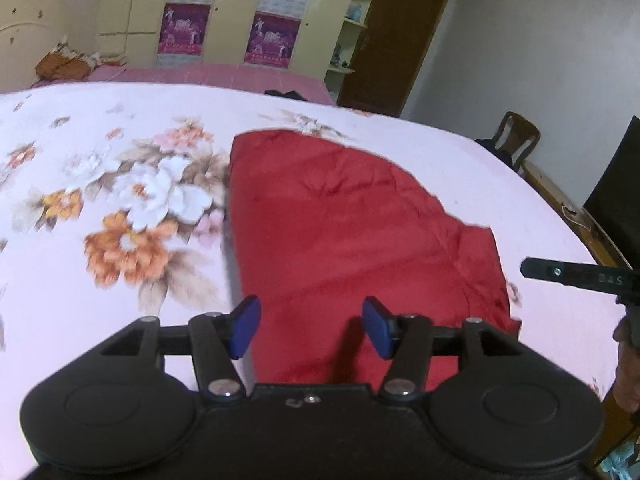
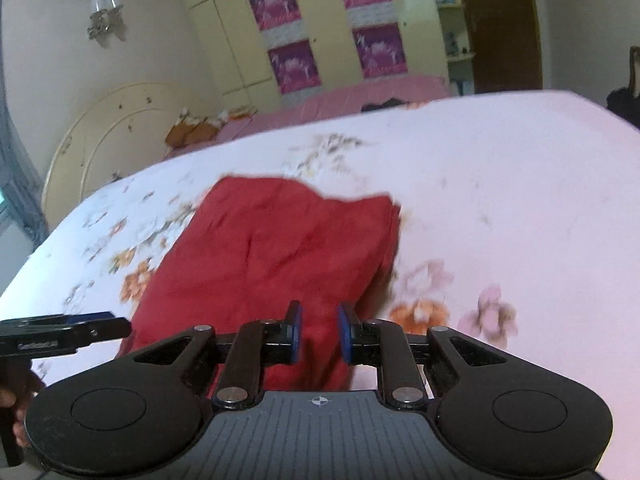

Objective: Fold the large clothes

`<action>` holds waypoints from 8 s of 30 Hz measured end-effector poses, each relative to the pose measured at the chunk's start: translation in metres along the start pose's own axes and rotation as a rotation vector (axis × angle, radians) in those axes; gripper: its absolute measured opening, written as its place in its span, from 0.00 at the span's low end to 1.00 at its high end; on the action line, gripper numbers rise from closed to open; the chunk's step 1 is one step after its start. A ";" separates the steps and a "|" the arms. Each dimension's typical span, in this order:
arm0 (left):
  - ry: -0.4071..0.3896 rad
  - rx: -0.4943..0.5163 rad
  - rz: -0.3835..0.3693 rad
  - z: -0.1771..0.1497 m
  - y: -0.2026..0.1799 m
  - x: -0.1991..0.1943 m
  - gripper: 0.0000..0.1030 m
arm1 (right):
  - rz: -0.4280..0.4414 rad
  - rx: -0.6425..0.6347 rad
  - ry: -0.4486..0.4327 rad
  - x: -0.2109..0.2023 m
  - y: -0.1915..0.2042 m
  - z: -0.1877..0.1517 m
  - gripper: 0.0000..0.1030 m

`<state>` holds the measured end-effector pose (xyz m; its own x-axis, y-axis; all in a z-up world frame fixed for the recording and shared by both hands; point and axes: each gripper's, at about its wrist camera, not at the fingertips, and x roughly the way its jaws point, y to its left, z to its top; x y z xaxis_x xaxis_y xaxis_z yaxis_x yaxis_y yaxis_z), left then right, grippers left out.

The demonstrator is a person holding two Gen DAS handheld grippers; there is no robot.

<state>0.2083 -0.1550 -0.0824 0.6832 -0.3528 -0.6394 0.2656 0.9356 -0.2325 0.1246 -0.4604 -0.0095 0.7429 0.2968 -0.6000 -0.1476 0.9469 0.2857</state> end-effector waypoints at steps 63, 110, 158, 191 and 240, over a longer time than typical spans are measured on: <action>0.030 -0.411 -0.178 0.000 0.057 0.063 0.53 | 0.402 0.598 0.142 0.105 -0.096 -0.010 0.25; -0.019 -0.401 -0.101 0.017 0.368 -0.062 0.74 | 0.231 0.280 0.141 0.219 0.245 0.001 0.45; -0.052 -0.089 -0.155 0.108 0.363 -0.019 0.38 | 0.127 -0.151 0.115 0.242 0.282 0.053 0.04; -0.077 0.100 0.148 -0.038 0.239 -0.140 0.36 | 0.160 -0.318 0.178 0.126 0.313 -0.072 0.04; -0.229 0.044 0.286 -0.084 0.096 -0.303 1.00 | -0.114 -0.137 -0.104 -0.129 0.336 -0.122 1.00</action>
<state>-0.0305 0.0432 0.0274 0.8671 -0.0745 -0.4926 0.0671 0.9972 -0.0328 -0.1005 -0.1654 0.0725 0.8224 0.1795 -0.5399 -0.1409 0.9836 0.1124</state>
